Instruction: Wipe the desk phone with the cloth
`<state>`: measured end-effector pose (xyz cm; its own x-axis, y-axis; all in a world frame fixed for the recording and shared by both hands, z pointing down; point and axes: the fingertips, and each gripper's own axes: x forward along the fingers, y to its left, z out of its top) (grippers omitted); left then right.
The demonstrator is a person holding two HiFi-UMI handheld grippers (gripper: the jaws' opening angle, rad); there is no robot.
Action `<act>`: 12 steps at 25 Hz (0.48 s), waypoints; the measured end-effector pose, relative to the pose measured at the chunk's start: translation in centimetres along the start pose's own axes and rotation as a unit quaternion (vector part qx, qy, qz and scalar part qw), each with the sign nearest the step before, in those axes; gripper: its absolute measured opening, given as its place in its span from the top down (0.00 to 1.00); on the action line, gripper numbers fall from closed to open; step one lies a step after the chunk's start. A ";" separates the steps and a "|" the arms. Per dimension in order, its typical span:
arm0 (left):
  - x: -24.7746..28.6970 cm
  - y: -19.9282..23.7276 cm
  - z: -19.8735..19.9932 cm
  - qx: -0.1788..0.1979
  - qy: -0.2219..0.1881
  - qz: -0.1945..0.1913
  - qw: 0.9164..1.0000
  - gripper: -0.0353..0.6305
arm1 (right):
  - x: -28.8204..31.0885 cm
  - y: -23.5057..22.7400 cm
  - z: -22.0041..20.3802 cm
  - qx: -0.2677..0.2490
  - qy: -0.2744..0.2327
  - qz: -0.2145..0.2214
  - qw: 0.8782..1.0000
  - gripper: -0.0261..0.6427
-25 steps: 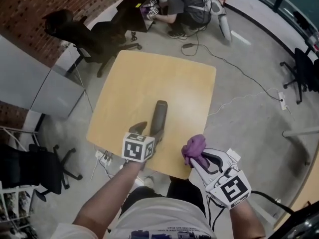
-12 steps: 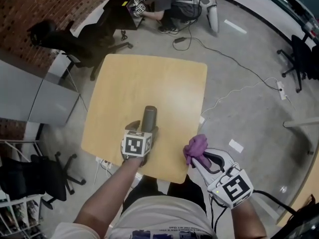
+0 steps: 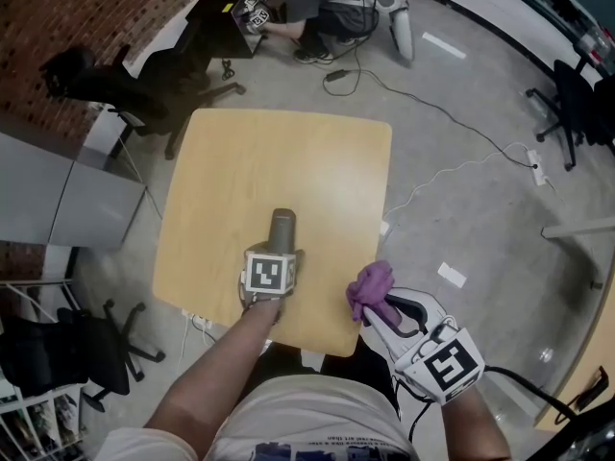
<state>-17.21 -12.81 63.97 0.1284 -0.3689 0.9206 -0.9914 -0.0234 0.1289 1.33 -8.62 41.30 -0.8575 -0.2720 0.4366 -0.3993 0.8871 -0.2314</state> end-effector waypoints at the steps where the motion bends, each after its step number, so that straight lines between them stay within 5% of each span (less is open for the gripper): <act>1: 0.2 -0.2 0.1 -0.004 -0.001 -0.006 1.000 0.40 | 0.0 0.0 -0.1 0.002 0.000 0.000 1.000 0.82; 6: 0.1 0.9 -0.9 -0.009 0.020 0.017 1.000 0.47 | 0.2 -0.3 -0.2 0.008 0.002 -0.006 1.000 0.82; 12: 0.0 0.2 -0.3 0.003 -0.006 -0.015 1.000 0.51 | -0.2 -0.1 -0.5 0.005 0.004 -0.005 1.000 0.82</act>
<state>-17.38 -12.51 64.16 0.1579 -0.3786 0.9120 -0.9872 -0.0409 0.1539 1.66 -8.48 41.69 -0.8512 -0.2770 0.4458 -0.4104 0.8807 -0.2365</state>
